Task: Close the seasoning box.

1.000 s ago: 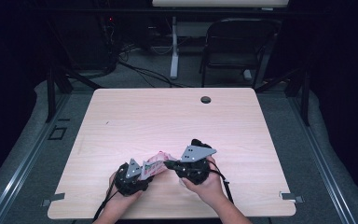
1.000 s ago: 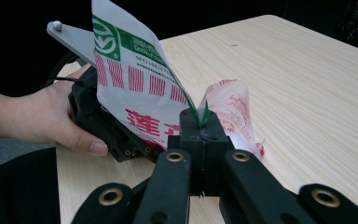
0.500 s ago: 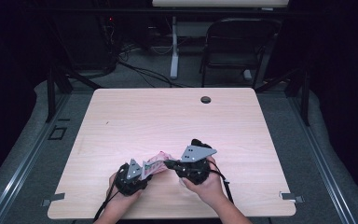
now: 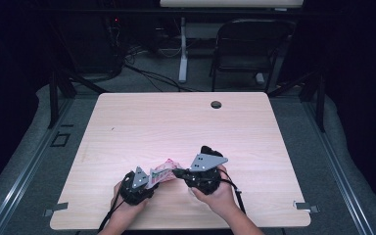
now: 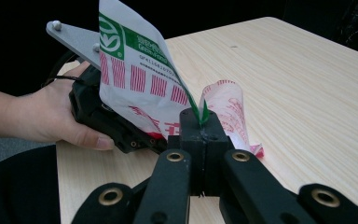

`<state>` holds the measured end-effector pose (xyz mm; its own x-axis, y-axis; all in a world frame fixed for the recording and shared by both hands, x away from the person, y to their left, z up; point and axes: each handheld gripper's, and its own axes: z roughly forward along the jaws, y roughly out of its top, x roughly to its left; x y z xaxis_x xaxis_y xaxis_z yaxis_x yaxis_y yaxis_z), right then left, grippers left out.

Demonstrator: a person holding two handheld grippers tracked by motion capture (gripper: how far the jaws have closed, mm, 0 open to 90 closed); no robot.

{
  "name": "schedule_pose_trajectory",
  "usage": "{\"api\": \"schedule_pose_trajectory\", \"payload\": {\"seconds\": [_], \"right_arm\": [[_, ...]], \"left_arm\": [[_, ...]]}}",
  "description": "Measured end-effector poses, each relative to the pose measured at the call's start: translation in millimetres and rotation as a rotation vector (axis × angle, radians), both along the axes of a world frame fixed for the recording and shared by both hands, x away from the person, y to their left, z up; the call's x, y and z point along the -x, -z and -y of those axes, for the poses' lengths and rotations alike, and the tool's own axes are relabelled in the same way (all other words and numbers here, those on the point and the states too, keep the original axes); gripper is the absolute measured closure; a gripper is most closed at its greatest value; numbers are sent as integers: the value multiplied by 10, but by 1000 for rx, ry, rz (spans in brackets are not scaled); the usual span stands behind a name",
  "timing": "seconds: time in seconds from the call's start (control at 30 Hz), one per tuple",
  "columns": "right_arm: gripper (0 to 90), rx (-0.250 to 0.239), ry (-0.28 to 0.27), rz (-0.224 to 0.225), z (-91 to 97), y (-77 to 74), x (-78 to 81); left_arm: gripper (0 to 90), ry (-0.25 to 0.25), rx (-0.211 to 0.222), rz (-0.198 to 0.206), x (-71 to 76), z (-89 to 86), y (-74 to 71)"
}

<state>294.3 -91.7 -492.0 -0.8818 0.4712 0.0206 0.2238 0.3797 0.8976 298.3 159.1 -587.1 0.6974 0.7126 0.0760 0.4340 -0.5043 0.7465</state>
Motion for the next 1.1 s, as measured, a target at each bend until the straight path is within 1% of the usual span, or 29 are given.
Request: {"api": "schedule_pose_trajectory", "payload": {"seconds": [0.13, 0.27, 0.33, 0.4, 0.47, 0.53, 0.63, 0.7, 0.83, 0.87, 1.03, 1.1], "right_arm": [[900, -11, 0, -1, 3, 7, 4], [900, -8, -5, 5, 26, 6, 28], [900, -9, -6, 5, 28, 5, 33], [900, -5, -5, 12, 32, 2, 45], [900, -10, -5, 10, 37, 1, 50], [891, -6, -4, 10, 48, -6, 52], [875, -5, -3, 10, 57, -10, 61], [843, 0, 1, 15, 56, -12, 72], [835, 6, 3, 16, 63, -10, 79], [819, 14, 8, 20, 75, -9, 87], [803, 16, 10, 19, 98, -7, 112], [795, 25, 14, 23, 122, -20, 126]], "left_arm": [[645, -2, -11, 9, 13, 1, -13], [649, -6, -24, 38, 41, 5, -31], [650, -6, -25, 40, 45, 6, -34], [650, -5, -33, 49, 52, 11, -42], [652, -6, -36, 56, 56, 11, -53], [652, -7, -49, 70, 63, 9, -67], [654, -5, -59, 81, 67, 3, -81], [654, -9, -58, 87, 72, 4, -84], [655, -7, -68, 104, 82, 11, -99], [655, -8, -69, 108, 83, 15, -100], [656, -4, -82, 121, 95, 12, -118], [656, -7, -79, 126, 99, 7, -127]]}}
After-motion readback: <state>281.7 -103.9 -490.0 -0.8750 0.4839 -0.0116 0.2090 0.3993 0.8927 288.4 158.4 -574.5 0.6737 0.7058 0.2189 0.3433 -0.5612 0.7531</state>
